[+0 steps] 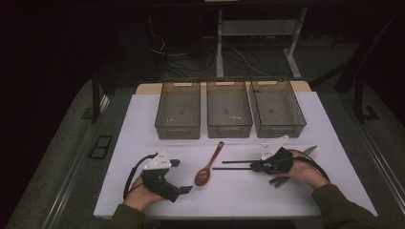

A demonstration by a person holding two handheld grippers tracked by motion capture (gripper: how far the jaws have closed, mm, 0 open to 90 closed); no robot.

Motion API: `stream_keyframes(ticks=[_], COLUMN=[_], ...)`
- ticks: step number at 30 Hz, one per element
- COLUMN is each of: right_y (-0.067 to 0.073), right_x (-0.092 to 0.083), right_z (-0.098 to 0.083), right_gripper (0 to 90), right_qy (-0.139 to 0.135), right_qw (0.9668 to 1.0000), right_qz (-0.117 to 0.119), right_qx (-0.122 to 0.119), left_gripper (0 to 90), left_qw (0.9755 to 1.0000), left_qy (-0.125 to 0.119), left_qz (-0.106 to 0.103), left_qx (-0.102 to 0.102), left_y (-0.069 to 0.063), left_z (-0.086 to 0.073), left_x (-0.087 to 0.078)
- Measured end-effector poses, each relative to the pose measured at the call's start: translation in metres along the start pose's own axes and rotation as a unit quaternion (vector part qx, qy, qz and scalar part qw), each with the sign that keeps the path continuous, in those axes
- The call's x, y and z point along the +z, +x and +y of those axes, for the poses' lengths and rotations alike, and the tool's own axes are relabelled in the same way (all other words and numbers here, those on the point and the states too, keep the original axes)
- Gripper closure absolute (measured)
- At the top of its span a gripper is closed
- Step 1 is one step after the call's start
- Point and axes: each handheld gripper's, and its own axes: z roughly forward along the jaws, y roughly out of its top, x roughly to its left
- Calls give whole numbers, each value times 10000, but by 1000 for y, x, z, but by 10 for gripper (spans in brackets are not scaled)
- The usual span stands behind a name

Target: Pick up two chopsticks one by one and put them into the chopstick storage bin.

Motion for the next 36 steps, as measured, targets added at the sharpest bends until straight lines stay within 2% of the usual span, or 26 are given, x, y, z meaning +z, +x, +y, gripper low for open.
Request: stream_keyframes(ticks=[3,4,6,11,12,13,16,19,21,24,30,36], right_y=[-2,-1,-2,-3,-4,-2,-5,-7,-9,-12,-13,-13], right_x=[0,-1,-4,-13,-15,-17,-22,-25,-27,-30,-31,-40], right_z=[2,3,6,8,9,9,10,11,12,13,14,20], right_gripper=[859,859,860,861,862,862,863,863,863,864,864,864], right_qy=[-65,-149,-231,-442,-494,-582,-773,-853,-964,-1006,-868,-1008], right_qw=[10000,9998,9997,9988,9984,9974,9950,9924,9893,9867,9859,9829], right_qz=[-4,47,16,-75,-105,-83,-83,-144,-182,-213,-359,-382], right_qx=[-14,87,18,172,238,409,628,873,1083,1258,1385,1492], left_gripper=[0,0,0,0,0,0,0,0,0,0,0,0], left_qw=[10000,10000,10000,10000,10000,10000,10000,10000,9999,9999,9999,9998], left_qy=[-10,-13,-21,-37,-48,-55,-73,-90,-105,-141,-158,-145], left_qz=[-5,-6,-5,3,10,9,13,13,17,25,27,82], left_qx=[0,3,6,6,1,3,-1,13,28,23,21,55], left_y=[0,0,0,0,-1,0,0,0,0,-1,-1,-1], left_z=[0,0,0,1,1,1,1,1,1,2,2,1], left_x=[0,0,0,-1,-1,-1,-1,-1,-2,-2,-2,-1])
